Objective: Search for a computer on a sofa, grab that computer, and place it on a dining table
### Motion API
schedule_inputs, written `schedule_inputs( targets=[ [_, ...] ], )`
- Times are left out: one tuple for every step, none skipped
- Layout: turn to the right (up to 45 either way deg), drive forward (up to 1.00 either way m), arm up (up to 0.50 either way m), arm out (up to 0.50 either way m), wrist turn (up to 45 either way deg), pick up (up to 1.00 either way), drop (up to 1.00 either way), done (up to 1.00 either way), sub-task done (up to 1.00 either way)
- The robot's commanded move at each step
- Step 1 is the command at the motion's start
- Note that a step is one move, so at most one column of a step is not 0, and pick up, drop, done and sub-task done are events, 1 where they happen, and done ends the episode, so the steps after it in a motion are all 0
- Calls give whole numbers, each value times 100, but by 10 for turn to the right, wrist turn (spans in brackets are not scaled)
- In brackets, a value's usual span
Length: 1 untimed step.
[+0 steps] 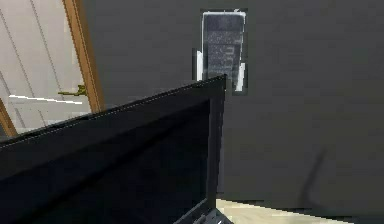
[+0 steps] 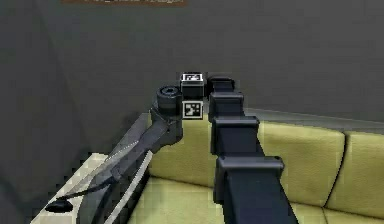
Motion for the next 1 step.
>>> schedule_inputs(
  targets=[
    [0,0,0,-18,0,0,0,0,0]
  ],
)
